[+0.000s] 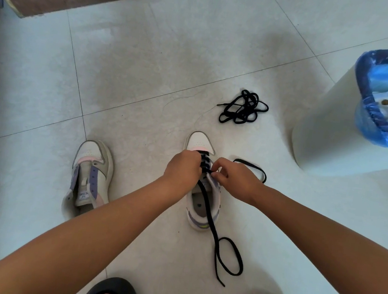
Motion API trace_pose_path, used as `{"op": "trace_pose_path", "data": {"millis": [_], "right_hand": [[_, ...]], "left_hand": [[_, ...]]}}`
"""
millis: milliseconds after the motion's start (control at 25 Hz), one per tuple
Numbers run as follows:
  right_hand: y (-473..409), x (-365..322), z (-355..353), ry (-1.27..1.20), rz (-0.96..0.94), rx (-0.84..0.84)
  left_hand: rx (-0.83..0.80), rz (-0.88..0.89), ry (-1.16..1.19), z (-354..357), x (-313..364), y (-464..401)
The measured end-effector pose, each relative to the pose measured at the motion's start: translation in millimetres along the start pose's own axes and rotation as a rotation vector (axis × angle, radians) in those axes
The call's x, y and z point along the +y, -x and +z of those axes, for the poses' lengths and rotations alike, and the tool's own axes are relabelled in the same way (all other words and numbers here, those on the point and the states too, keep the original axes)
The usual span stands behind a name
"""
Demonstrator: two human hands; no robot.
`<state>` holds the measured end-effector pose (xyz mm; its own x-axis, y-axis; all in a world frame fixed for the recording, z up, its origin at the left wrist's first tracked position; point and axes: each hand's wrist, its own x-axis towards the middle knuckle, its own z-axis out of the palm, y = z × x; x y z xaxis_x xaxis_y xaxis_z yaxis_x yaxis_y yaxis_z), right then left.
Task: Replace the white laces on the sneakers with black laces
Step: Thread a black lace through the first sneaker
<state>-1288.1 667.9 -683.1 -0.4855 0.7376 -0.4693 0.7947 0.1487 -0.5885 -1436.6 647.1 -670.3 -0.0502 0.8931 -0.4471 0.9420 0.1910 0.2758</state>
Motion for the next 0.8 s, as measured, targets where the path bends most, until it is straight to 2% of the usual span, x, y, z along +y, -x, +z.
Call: {"op": "trace_pose_path", "data": {"millis": [120,240,280,320,400,440,480,640,720,800], "right_hand": [[-1.5,-0.7,3.7,-0.039,0.024,0.002],[-0.7,-1.4,4.8,-0.058,0.038,0.008],[0.1,-1.6,5.1,-0.058,0.043,0.007],[1.1,-1.8,5.6,-0.057,0.049,0.006],[3.3,-2.7,8.6,-0.056,0.059,0.015],[4.8,-3.7,10.7,-0.055,0.057,0.026],[6.9,-5.0,12.9,-0.041,0.047,0.046],[15.0,-10.4,22.9,0.133,-0.096,0.223],[16.2,-12.9,31.2,0.078,-0.12,0.22],[15.7,-14.9,37.8,-0.017,-0.056,0.175]], "left_hand": [[-0.042,0.007,-0.168,2.0,9.8,7.5],[-0.099,0.015,-0.17,1.5,11.5,9.5],[-0.106,-0.004,-0.068,1.9,5.7,6.5],[-0.117,-0.054,0.136,2.7,-3.4,2.7],[-0.206,-0.21,0.734,8.3,-21.9,2.3],[-0.203,-0.262,0.962,14.0,-28.9,6.2],[-0.16,-0.28,1.073,19.5,-32.4,11.4],[0.037,-0.253,1.044,36.4,-33.2,30.0],[0.056,-0.226,1.024,36.7,-32.3,31.7],[0.079,-0.231,0.98,35.3,-30.2,29.5]]}}
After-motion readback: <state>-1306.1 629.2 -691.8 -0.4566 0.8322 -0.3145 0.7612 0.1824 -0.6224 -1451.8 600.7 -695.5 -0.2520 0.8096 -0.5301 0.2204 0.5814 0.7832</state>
